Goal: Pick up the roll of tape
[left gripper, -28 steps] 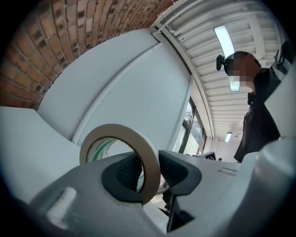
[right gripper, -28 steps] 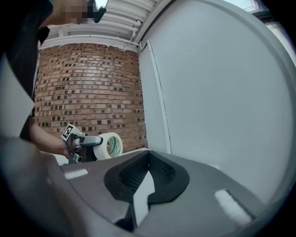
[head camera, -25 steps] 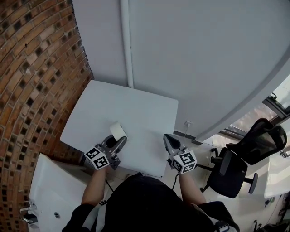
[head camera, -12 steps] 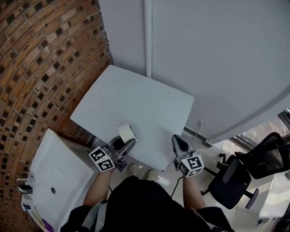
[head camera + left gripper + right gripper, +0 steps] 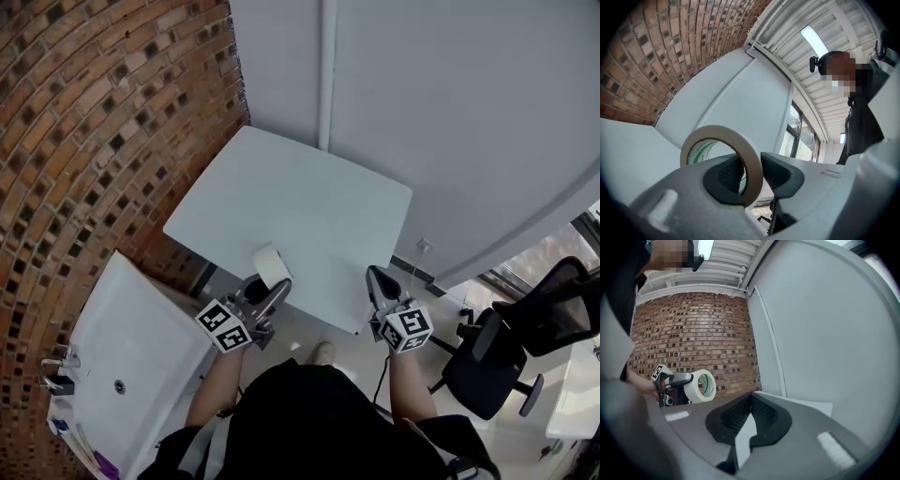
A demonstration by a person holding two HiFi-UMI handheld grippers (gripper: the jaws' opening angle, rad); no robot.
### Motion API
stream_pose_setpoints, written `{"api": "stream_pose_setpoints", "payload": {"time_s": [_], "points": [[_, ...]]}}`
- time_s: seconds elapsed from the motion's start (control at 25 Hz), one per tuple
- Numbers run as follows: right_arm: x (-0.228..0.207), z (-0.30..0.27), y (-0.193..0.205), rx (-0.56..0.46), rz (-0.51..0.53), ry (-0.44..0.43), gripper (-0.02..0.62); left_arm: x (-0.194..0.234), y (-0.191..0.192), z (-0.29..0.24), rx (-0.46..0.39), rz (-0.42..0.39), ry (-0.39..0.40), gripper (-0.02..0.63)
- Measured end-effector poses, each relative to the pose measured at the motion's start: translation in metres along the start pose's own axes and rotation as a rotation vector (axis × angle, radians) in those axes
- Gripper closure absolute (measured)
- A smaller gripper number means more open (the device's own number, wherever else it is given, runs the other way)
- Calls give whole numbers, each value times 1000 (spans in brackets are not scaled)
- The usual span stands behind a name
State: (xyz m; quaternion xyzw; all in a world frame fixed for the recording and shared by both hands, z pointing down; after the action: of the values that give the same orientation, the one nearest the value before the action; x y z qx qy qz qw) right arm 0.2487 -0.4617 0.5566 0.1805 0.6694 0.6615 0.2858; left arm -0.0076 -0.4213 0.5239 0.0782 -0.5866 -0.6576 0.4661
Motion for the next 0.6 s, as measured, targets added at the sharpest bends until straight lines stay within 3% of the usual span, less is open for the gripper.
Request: {"api": "stream_pose_setpoints", "payload": {"time_s": [0.36, 0.6], "points": [[95, 26, -12, -54, 52, 70, 591, -22, -20, 60, 62, -73, 105, 492], [155, 58, -4, -57, 28, 105, 591, -37, -24, 108, 81, -56, 143, 492]]}}
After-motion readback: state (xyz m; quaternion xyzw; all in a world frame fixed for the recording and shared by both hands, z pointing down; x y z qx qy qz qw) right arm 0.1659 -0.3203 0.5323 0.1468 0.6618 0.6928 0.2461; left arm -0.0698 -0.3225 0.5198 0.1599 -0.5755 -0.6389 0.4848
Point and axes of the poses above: the fingertips, and each gripper's own axes: z backward along the fingers, x to its left, y out of its underside, the point moved 5 cm from there along z, backward along the fingers, and after that the axes turned 10 degrees about -x, right-handed, at the moved point
